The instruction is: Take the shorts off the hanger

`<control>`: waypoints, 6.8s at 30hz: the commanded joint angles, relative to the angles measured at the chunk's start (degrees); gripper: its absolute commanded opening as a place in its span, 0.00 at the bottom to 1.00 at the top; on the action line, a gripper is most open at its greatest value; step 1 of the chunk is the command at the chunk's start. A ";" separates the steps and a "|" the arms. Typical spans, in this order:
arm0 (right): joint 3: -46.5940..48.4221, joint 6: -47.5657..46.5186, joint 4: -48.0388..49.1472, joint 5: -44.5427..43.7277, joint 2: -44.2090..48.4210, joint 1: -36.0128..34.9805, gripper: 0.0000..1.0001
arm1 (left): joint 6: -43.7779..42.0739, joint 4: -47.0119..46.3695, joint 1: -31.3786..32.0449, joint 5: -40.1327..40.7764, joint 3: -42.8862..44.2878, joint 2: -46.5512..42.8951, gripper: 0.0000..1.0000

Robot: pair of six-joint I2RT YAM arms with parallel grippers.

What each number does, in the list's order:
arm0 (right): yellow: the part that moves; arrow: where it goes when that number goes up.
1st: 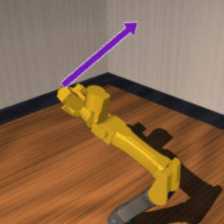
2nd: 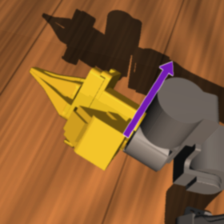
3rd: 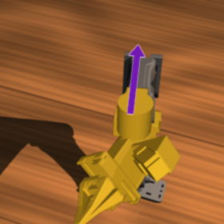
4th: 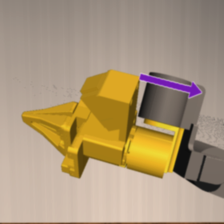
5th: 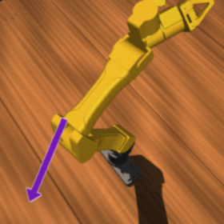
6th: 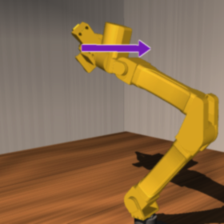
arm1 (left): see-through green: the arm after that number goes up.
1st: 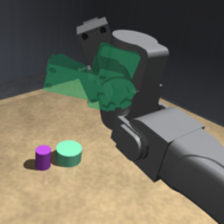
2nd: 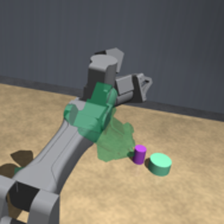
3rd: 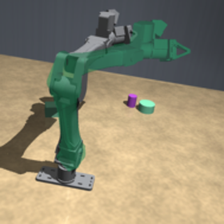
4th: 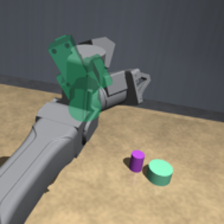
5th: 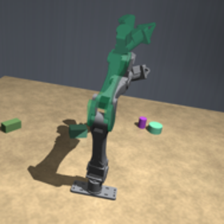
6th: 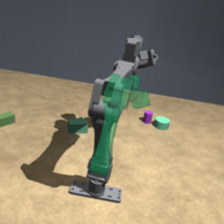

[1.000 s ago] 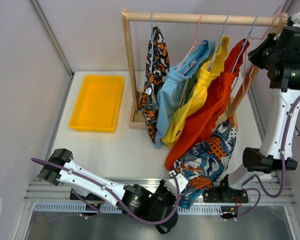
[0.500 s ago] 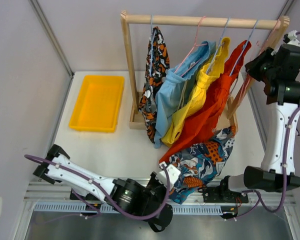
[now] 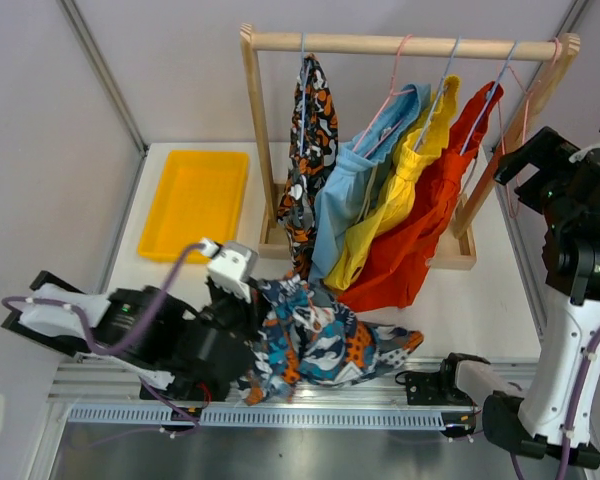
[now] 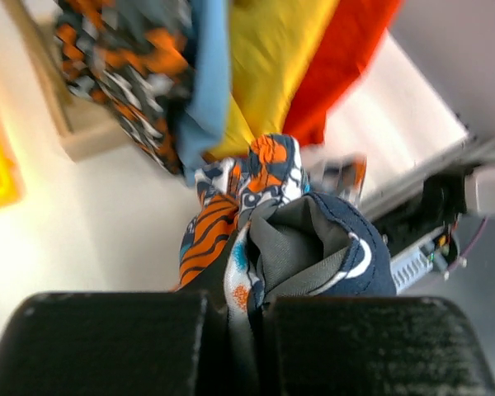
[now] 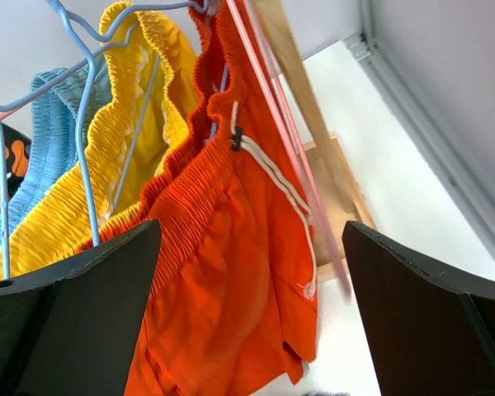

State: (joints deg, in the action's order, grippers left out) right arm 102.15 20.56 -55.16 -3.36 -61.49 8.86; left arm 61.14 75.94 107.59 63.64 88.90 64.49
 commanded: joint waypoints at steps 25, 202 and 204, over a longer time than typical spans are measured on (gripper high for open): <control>-10.83 -1.48 -3.55 -1.57 17.37 0.10 1.00 | -56.40 -33.51 -90.17 -40.94 29.51 9.64 0.00; 12.80 9.77 -17.88 14.97 8.42 -10.17 0.00 | -46.91 -63.63 -32.01 -41.21 14.56 34.75 0.00; 15.53 9.42 -16.57 14.08 5.35 -10.44 0.00 | -46.47 -66.26 -30.26 -40.18 6.69 32.29 0.00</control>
State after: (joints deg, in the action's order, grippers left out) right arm 115.11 30.61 -73.56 11.92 -50.96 -0.73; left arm 13.17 11.20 73.91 25.47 102.32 100.71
